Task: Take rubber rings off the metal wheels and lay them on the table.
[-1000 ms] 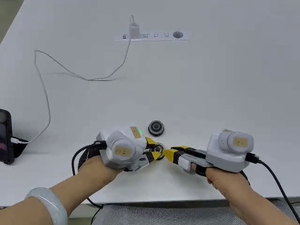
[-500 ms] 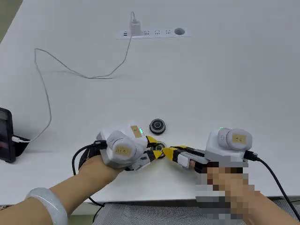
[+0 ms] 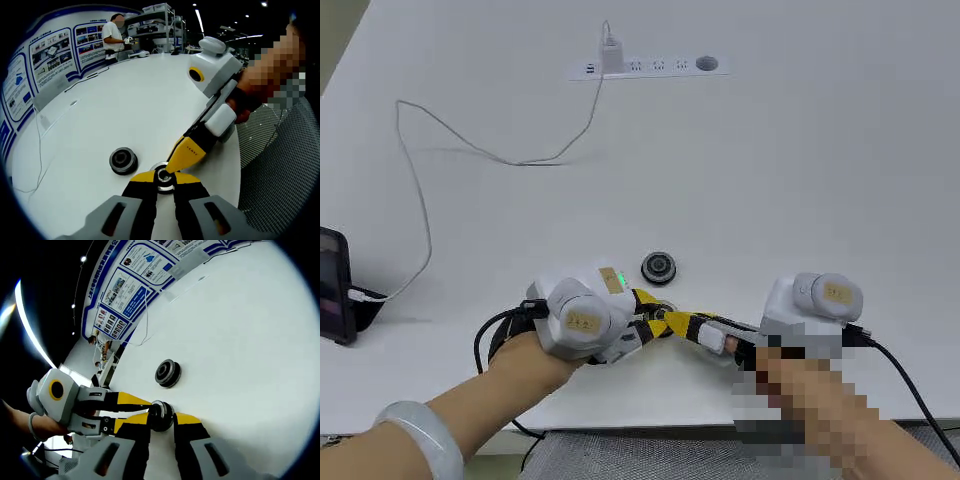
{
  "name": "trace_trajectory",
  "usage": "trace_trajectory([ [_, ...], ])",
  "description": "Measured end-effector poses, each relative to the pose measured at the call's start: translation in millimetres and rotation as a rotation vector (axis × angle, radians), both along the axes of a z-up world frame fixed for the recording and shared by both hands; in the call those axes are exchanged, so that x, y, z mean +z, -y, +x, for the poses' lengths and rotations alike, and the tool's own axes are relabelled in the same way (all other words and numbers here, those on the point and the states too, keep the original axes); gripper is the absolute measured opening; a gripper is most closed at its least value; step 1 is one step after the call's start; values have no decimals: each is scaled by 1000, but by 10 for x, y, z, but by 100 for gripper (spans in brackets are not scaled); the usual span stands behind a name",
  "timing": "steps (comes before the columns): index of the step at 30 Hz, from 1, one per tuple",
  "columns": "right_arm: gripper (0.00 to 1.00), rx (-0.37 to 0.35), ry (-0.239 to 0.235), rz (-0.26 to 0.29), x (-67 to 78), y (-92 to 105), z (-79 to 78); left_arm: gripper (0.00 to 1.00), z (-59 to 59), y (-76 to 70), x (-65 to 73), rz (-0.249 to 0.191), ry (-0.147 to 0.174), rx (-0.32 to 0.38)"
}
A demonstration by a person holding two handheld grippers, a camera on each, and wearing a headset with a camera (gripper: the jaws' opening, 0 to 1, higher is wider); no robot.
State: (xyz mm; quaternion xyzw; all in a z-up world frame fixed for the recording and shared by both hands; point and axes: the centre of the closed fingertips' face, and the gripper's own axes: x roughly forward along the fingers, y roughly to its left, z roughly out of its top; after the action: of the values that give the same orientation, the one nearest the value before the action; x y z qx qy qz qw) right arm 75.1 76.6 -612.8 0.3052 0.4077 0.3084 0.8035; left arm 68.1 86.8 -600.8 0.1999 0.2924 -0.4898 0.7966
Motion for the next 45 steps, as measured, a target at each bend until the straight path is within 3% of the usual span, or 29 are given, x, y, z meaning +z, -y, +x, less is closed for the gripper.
trace_trajectory([
  [14, 22, -18, -33, 62, 49, -37, -22, 12, 3, -12, -16, -6, -2, 3],
  [36, 22, 7, -7, 44, 117, -23, -41, 12, -14, -15, 5, -6, 0, 0],
  [45, 12, 11, 21, -1, 81, 19, -13, 12, -14, -14, 7, -5, 0, -4],
])
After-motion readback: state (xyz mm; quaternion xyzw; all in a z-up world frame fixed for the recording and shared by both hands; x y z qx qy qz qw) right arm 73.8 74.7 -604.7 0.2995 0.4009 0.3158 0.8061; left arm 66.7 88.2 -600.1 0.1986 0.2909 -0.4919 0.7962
